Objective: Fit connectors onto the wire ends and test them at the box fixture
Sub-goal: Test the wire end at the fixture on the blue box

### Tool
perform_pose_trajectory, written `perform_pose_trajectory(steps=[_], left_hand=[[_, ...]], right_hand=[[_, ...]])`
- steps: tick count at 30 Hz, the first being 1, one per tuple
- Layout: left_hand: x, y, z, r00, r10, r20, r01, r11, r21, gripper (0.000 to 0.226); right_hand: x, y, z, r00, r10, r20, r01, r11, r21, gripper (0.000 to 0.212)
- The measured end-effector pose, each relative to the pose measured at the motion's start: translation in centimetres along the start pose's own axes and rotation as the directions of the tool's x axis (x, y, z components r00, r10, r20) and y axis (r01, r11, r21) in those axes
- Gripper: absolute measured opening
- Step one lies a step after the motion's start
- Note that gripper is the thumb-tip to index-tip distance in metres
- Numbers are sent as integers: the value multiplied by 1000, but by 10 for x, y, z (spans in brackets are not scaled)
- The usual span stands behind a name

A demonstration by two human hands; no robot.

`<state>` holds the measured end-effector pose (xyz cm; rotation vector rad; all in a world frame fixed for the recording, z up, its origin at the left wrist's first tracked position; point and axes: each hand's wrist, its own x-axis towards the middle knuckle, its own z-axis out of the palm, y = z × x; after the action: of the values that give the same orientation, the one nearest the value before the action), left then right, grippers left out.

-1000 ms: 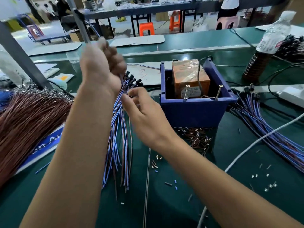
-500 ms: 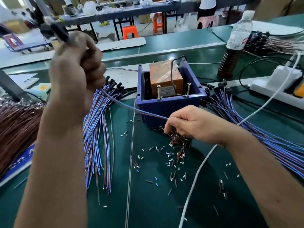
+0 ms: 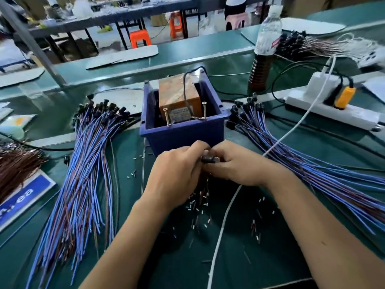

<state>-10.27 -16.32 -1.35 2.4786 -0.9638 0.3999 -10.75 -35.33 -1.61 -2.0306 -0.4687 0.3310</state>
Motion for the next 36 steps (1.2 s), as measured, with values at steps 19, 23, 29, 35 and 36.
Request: perform_pose_trajectory(steps=[19,23,29,35,36], left_hand=[[-9,-14,6,942,-133,-308,71,976,-205,14],[-8,-14,1,961,-63,-269,20,987,-162,14],[-9,-14,2,961,-85,-263,37,983,-180,13],[-7,-13,7,961,-84,-263,19,970,-241,11],[-8,-14,7,960,-85,-265,19,970,-244,11]], right_hand=[[10,3,6,908,-163,-387,249,950,186,14],[3,11,16,885,-131,-446,235,954,187,12],[0,11,19,854,-104,-509,228,956,187,12],[-1,12,16,857,-134,-497,239,959,154,16],[-1,13,16,856,-141,-498,241,960,142,17]])
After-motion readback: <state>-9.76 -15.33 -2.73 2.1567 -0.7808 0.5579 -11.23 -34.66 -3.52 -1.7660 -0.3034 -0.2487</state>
